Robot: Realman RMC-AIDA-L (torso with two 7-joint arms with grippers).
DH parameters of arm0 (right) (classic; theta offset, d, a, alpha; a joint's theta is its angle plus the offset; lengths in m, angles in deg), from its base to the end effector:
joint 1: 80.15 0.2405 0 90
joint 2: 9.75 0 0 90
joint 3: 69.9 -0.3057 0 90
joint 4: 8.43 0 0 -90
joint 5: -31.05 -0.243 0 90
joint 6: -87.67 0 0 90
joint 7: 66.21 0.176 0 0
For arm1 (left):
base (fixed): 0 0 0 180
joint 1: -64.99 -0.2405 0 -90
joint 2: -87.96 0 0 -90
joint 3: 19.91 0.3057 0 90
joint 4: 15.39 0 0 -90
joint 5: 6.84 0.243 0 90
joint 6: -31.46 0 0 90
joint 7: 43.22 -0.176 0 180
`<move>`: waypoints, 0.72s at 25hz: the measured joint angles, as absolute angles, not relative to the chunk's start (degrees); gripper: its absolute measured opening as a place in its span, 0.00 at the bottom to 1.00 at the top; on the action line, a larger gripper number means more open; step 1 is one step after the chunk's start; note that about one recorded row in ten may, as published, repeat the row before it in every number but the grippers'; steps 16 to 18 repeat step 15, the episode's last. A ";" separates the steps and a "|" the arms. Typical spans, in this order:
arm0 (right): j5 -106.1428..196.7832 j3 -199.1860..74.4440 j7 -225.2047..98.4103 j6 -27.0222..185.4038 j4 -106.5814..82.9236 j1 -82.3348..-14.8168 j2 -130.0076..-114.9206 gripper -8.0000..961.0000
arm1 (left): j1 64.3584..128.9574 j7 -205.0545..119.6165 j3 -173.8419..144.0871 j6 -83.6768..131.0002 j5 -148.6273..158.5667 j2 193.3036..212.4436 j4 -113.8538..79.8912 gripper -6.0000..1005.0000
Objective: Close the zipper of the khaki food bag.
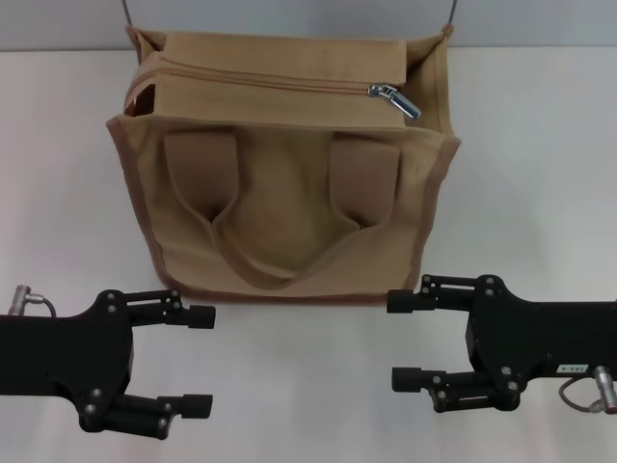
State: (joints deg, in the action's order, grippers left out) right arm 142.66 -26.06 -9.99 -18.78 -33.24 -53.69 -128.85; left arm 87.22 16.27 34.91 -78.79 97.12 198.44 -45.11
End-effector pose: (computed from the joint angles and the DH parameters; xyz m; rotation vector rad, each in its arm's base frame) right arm 0.2991 0.2943 -0.0856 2.9344 -0.2783 -1.0790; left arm -0.3352 0.2859 -0.0213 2.9656 0.2354 0.9056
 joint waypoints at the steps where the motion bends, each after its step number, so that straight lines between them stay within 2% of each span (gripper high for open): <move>1: 142.67 -26.05 -10.05 -18.76 -33.18 -53.69 -128.85 0.78 | 87.15 16.19 34.63 -78.80 97.11 198.48 -45.10 0.83; 18: 142.67 -26.43 -10.89 -18.76 -32.78 -53.90 -128.85 0.78 | 87.11 16.03 33.09 -79.35 97.27 198.87 -45.01 0.83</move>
